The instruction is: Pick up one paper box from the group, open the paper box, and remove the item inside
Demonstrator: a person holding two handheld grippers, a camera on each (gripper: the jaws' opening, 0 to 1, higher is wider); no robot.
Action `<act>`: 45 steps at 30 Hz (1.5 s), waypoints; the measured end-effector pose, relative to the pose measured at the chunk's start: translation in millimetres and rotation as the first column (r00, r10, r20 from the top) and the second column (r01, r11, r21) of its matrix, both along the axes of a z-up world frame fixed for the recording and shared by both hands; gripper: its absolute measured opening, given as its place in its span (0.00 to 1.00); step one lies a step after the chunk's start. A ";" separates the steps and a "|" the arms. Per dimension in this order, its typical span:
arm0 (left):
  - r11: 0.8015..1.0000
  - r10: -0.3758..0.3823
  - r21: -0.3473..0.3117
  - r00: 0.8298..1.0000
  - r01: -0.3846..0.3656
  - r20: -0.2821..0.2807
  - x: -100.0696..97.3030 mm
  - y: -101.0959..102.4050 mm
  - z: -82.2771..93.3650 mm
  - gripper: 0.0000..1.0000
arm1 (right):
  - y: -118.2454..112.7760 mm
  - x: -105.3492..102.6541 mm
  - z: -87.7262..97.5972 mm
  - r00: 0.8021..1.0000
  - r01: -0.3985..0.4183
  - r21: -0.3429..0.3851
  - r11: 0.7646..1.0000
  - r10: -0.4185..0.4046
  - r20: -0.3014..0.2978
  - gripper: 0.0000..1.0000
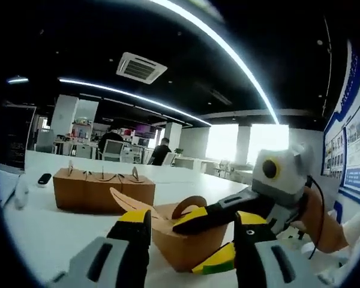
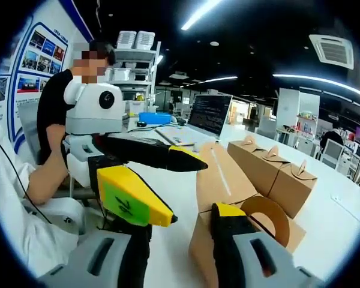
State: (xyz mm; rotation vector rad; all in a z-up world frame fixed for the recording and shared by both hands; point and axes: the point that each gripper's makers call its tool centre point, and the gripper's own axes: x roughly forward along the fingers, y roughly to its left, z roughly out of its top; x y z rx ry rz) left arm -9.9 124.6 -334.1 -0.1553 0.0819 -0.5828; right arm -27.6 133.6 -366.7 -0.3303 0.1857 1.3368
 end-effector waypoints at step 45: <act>1.000 0.011 -0.017 0.998 -0.012 -0.067 6.0 4.8 -17.5 0.49 | -47.6 6.2 22.7 0.997 0.016 -0.025 1.000 -0.014 0.082 0.46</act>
